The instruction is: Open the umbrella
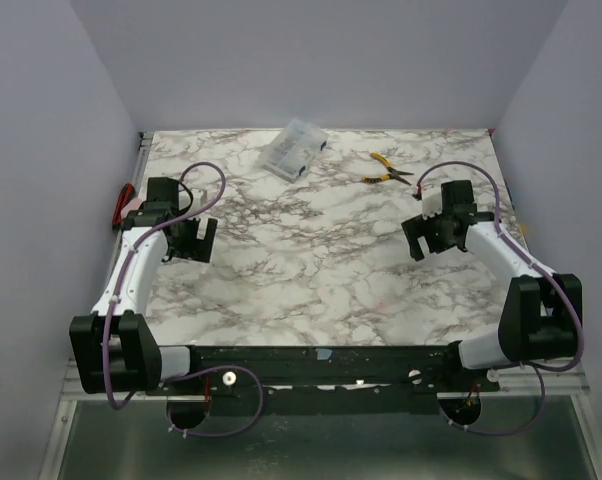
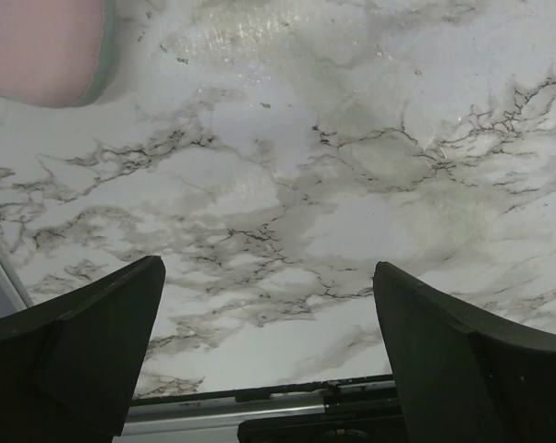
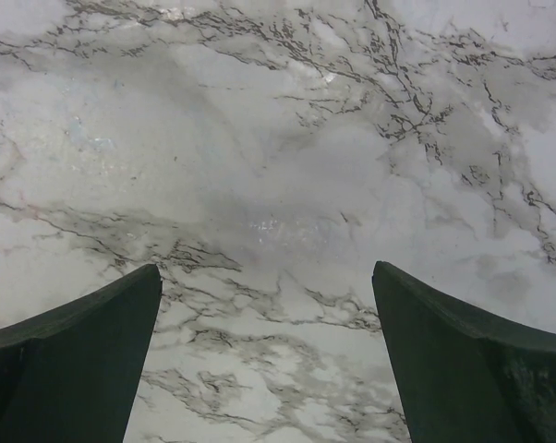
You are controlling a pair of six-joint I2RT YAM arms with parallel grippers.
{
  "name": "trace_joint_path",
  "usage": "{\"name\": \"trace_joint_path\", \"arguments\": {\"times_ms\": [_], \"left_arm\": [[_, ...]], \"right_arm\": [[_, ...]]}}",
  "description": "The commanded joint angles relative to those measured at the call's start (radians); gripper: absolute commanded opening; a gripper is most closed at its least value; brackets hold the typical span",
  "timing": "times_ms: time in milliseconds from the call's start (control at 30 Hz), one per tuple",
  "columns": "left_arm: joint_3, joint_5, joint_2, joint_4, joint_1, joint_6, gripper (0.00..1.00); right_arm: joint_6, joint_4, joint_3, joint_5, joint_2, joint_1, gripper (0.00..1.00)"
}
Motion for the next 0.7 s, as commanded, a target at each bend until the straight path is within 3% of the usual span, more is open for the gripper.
{"name": "trace_joint_path", "arguments": {"times_ms": [0, 333, 667], "left_arm": [[0.088, 0.011, 0.042, 0.028, 0.009, 0.158, 0.99], [0.331, -0.049, 0.323, -0.038, 0.008, 0.785, 0.99], [0.387, -0.051, 0.513, 0.077, 0.008, 1.094, 0.95]], "right_arm": [[-0.033, -0.046, 0.055, -0.065, 0.017, -0.005, 1.0], [-0.062, -0.074, 0.103, -0.037, 0.027, -0.005, 1.0], [-0.106, -0.114, 0.112, 0.03, -0.014, -0.005, 1.0]]}}
